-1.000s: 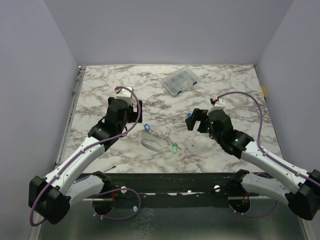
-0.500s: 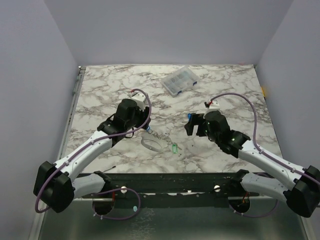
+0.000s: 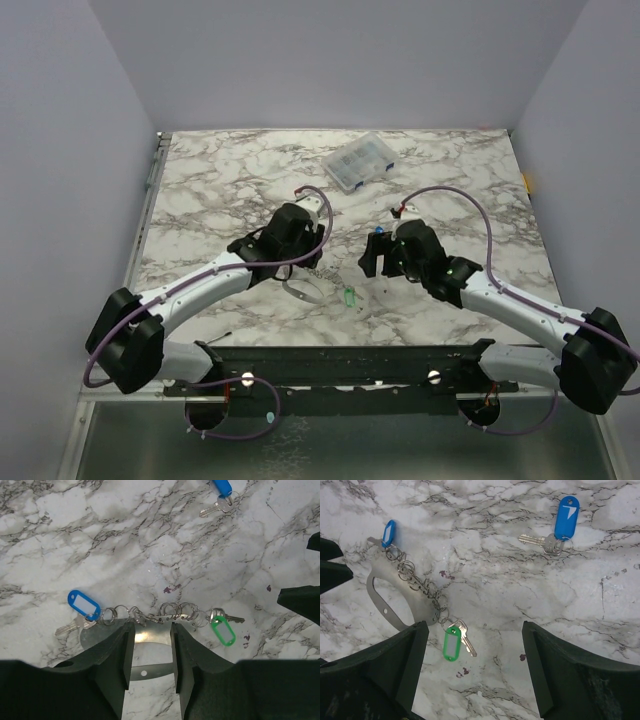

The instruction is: Put the keys on the keyring

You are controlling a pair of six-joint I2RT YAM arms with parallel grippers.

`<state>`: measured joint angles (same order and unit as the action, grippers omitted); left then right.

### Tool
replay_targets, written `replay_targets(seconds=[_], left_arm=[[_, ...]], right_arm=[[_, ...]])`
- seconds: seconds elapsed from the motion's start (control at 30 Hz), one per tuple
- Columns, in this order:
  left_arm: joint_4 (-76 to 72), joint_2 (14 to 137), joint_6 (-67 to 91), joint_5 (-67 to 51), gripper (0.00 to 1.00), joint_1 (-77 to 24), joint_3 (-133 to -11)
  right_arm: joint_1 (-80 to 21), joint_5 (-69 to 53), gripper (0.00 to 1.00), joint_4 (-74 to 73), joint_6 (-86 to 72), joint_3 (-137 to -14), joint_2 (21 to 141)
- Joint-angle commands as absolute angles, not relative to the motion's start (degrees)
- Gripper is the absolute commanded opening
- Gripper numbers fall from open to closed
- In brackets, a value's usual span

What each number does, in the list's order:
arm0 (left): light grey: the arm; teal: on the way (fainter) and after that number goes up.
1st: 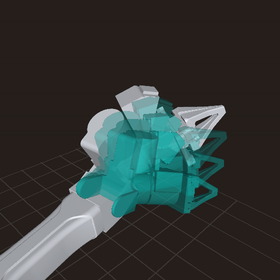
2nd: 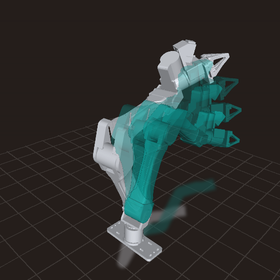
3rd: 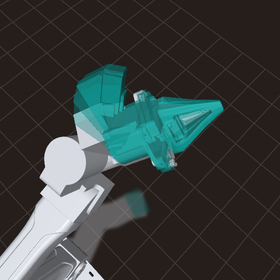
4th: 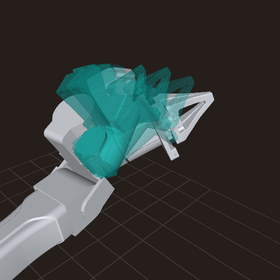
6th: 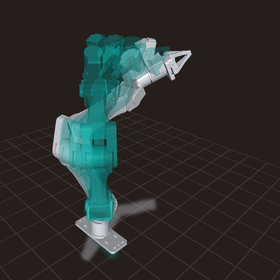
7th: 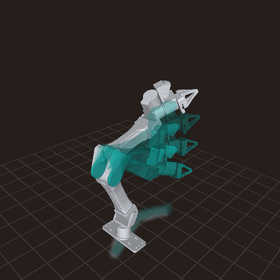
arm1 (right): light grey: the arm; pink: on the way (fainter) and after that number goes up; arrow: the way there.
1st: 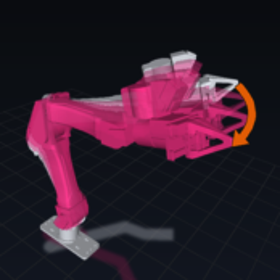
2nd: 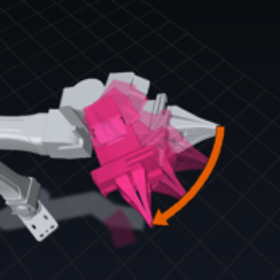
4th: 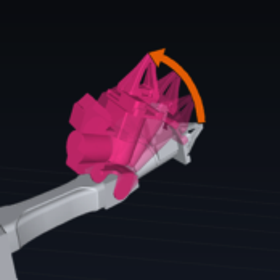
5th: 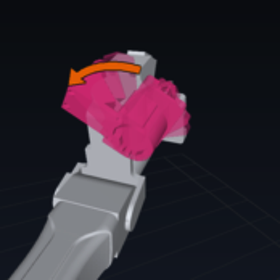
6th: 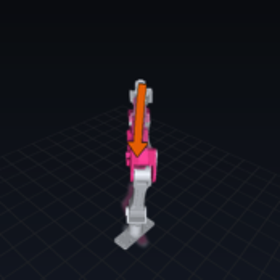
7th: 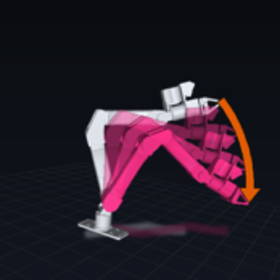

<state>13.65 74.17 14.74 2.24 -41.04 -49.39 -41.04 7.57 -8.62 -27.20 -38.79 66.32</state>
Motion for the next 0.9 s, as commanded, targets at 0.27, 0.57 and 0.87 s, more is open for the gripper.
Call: replay_targets(seconds=[0.27,0.57,0.87], left_arm=[[24.9,87.1,37.2,21.6,0.44,-51.3,-58.9],[31.7,99.6,40.3,28.5,0.42,-54.7,-69.6],[34.0,106.2,42.2,30.2,0.35,-55.8,-73.5]], right_arm=[[-41.1,13.5,0.86,-11.2,-30.1,-37.2,63.0],[-41.0,15.3,0.87,-11.7,-28.8,-34.7,59.4],[-41.0,16.0,0.88,-11.9,-27.2,-32.9,57.0]])
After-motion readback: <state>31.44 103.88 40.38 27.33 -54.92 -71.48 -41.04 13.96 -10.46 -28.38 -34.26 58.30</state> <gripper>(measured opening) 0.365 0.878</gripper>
